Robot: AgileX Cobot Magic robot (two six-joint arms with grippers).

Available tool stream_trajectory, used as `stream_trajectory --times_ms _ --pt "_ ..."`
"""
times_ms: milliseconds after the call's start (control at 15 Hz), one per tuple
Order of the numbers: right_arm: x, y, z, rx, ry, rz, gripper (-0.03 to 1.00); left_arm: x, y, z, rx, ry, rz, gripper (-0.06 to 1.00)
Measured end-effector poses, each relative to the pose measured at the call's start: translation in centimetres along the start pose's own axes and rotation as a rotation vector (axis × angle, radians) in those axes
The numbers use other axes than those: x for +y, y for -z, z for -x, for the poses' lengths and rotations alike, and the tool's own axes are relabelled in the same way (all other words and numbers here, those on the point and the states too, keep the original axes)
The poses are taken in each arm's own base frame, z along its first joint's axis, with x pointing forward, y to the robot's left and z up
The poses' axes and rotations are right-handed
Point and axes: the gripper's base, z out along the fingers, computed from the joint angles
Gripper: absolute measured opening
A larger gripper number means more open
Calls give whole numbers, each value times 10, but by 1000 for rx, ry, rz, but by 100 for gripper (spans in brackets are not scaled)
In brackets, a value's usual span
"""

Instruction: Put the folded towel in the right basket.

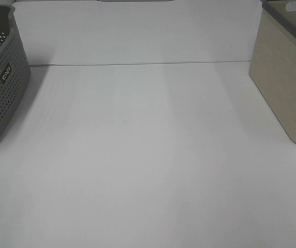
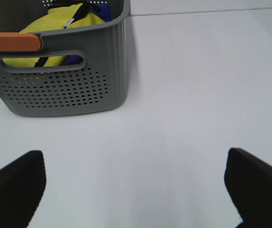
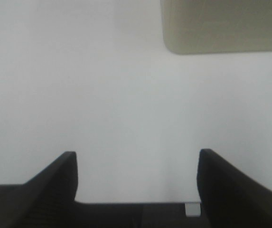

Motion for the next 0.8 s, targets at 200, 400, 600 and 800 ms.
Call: stream_trajectory --times_ms 200,400,600,800 --pt "1 21 -15 -174 15 -2 67 0 0 0 0 0 0 97" --pt "2 28 -21 -231 20 -2 67 0 0 0 0 0 0 97" --pt "2 28 -21 -231 20 -2 67 0 0 0 0 0 0 97" --pt "2 28 -21 -231 20 -2 67 0 0 0 0 0 0 97"
